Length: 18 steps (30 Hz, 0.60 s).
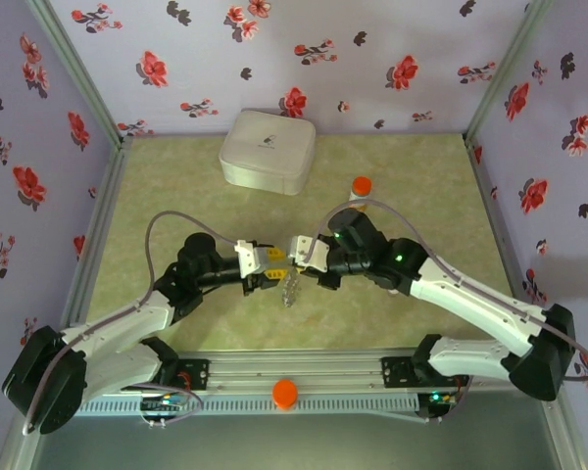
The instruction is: Put the keys on the keyring
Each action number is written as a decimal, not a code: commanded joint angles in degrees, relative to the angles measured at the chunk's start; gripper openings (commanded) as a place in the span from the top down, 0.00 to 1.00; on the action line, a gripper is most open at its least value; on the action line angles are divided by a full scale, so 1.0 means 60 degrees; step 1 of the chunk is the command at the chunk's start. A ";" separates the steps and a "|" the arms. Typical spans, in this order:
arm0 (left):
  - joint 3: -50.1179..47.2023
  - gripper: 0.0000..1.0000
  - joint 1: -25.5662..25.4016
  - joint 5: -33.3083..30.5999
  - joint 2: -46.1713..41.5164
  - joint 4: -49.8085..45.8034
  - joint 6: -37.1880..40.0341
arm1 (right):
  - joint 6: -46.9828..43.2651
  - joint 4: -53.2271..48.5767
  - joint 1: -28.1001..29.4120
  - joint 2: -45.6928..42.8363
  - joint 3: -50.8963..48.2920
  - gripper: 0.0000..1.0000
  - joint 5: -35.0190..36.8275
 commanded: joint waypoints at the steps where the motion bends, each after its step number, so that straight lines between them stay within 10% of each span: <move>1: 0.0356 0.64 -0.0021 0.0153 -0.0074 -0.0418 0.0275 | -0.0670 -0.0809 0.0221 0.0322 0.0685 1.00 0.0387; 18: 0.0420 1.00 -0.0008 0.0395 0.0057 -0.0433 0.0153 | -0.0719 -0.0946 0.0647 0.1029 0.1407 1.00 0.0593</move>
